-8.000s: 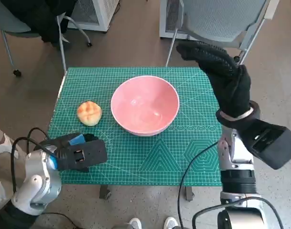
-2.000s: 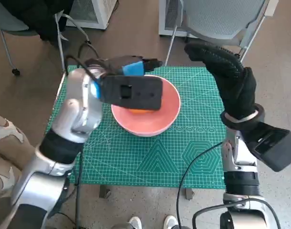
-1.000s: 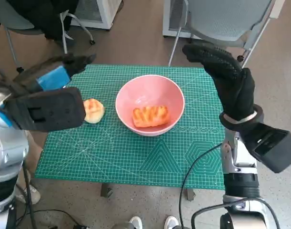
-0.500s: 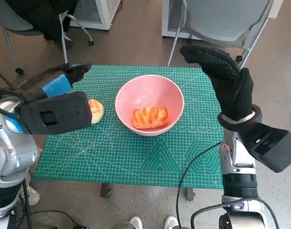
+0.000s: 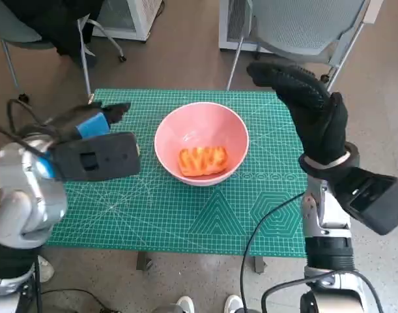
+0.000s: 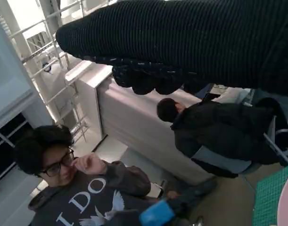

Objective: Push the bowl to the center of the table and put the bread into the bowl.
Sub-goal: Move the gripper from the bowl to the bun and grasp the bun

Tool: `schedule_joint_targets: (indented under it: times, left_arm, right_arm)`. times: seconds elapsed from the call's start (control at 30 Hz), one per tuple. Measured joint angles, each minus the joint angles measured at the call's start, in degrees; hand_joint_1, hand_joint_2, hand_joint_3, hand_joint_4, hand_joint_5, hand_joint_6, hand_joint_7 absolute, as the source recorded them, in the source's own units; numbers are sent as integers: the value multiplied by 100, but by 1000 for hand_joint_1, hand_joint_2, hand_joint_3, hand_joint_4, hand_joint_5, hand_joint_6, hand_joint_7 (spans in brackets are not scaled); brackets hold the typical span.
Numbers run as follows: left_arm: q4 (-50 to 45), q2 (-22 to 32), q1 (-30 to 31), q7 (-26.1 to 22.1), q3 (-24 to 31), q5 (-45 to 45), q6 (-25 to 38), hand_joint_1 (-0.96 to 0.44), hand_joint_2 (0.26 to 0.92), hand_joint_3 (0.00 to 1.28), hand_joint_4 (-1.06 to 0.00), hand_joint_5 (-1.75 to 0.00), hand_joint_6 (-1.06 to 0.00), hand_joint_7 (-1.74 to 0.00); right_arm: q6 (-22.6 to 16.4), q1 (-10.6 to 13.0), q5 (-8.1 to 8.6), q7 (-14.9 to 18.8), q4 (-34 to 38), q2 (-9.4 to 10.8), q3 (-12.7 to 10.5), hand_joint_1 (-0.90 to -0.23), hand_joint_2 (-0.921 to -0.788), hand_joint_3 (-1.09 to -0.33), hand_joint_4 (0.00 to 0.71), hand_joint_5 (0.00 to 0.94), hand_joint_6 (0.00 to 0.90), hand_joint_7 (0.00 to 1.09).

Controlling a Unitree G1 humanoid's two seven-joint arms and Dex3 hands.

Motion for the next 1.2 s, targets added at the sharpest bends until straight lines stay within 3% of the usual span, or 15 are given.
schedule_joint_targets:
  times: [0.23, 0.47, 0.87, 1.2]
  left_arm:
    - [1561, -288, -437, 352, -395, 171, -440, -472, 692, 3, 1, 1, -115, -1]
    - [2738, -553, -868, 409, -729, 370, -618, -513, 696, 4, 1, 1, -84, 0]
    - [3943, -954, -1347, 778, -884, 391, -701, -504, 697, 2, 1, 1, -81, -2]
    - [4565, -1166, -1463, 1222, -885, 339, -769, -161, 669, 1, 1, 1, -113, -12]
  right_arm:
    - [33, 16, -4, 0, -27, -29, -23, -720, -921, -762, 131, 3, -1, 479]
    - [39, 45, -48, -6, -135, -40, -40, -721, -921, -760, 135, 4, -1, 480]
    - [99, 114, -74, -10, -167, -130, -86, -726, -921, -752, 138, 5, 0, 486]
    - [126, 149, -73, -11, -201, -223, -111, -727, -921, -745, 141, 5, 1, 488]
